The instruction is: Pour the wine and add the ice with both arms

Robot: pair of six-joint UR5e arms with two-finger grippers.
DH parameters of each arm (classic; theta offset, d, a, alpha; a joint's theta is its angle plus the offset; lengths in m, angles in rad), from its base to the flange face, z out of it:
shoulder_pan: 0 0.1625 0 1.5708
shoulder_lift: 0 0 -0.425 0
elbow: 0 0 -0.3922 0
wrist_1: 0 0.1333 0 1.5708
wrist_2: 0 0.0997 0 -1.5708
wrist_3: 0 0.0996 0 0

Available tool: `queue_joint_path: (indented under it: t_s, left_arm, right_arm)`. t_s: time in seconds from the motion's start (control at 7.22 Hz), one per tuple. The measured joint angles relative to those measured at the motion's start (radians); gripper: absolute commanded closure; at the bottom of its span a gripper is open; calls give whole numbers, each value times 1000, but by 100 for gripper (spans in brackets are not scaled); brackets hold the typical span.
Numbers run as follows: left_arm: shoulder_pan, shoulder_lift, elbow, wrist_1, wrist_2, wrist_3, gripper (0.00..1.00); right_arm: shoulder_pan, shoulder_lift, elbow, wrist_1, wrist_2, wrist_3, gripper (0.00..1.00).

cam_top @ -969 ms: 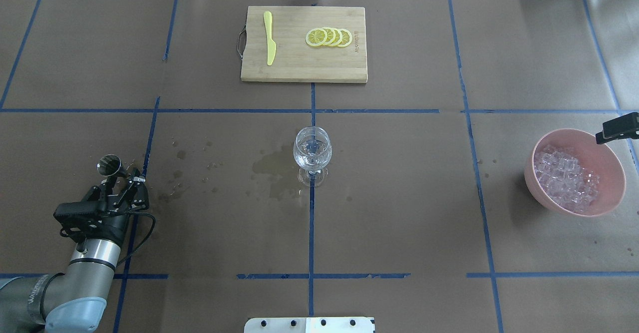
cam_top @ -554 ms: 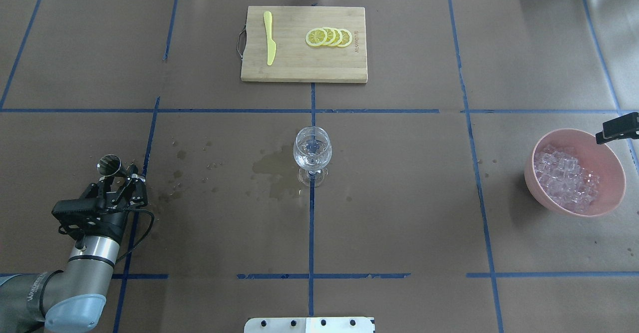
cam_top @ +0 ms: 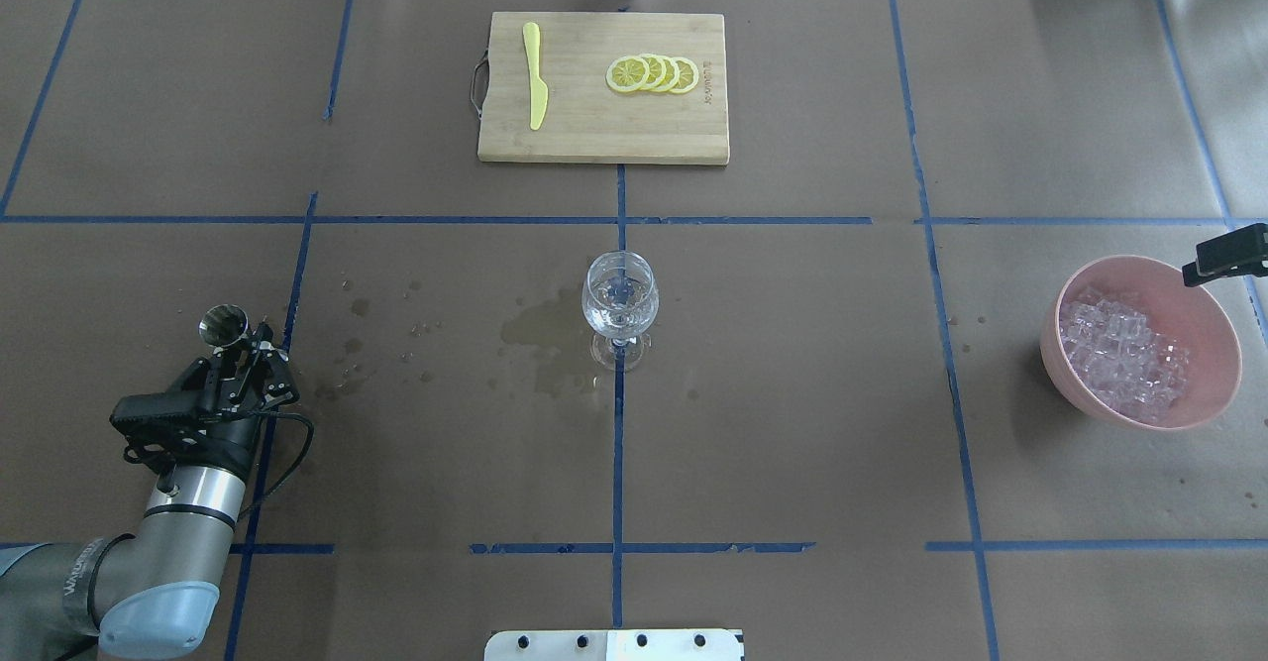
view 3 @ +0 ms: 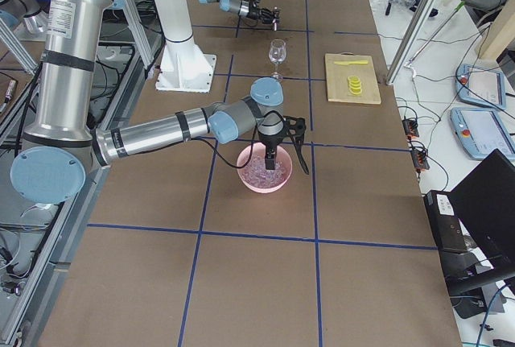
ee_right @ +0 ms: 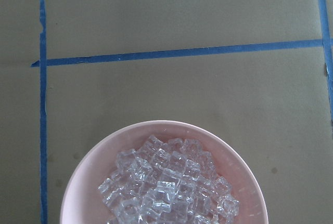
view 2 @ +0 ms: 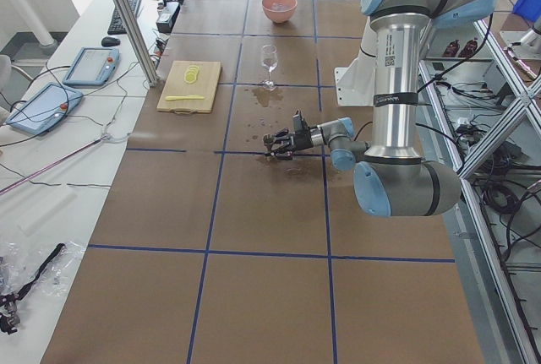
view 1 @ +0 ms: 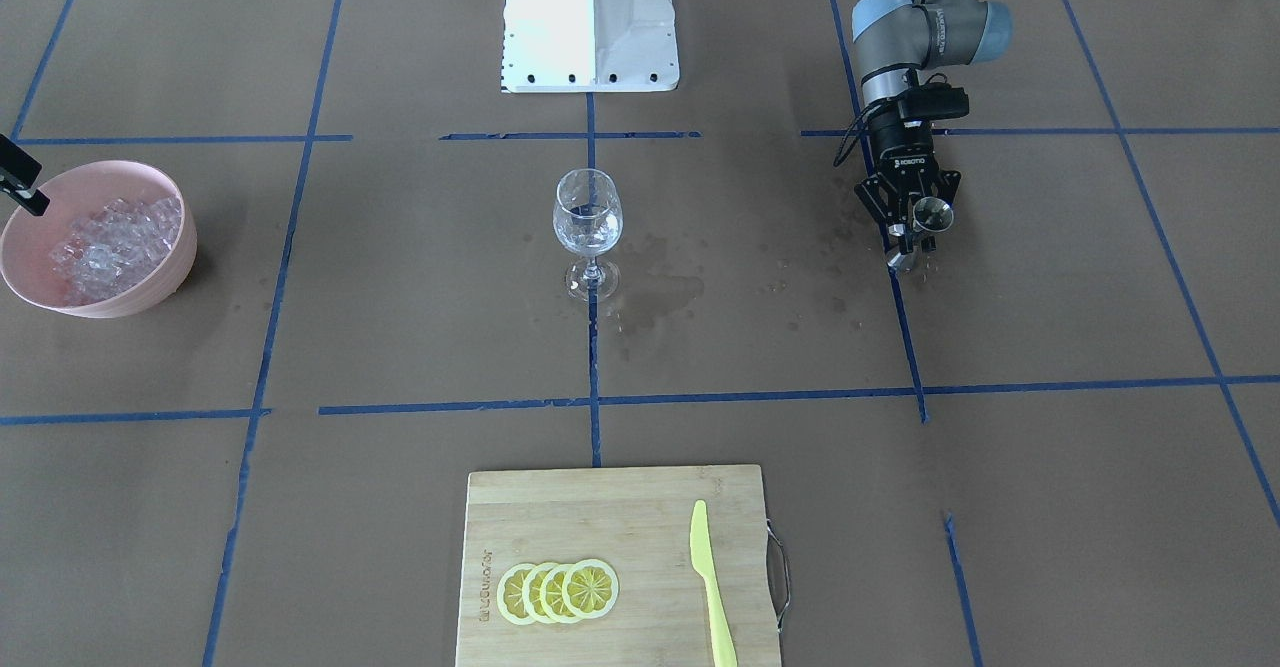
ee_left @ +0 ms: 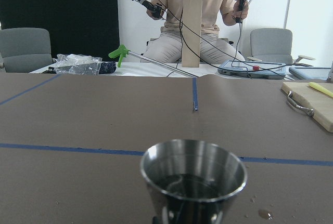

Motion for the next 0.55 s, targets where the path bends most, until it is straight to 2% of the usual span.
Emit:
queue_joint_path:
  t_s: [0.55]
  left_arm:
    - [-18, -1, -74, -1, 0, 13, 100]
  right_arm:
    - [0, 1, 0, 0, 1, 0, 0]
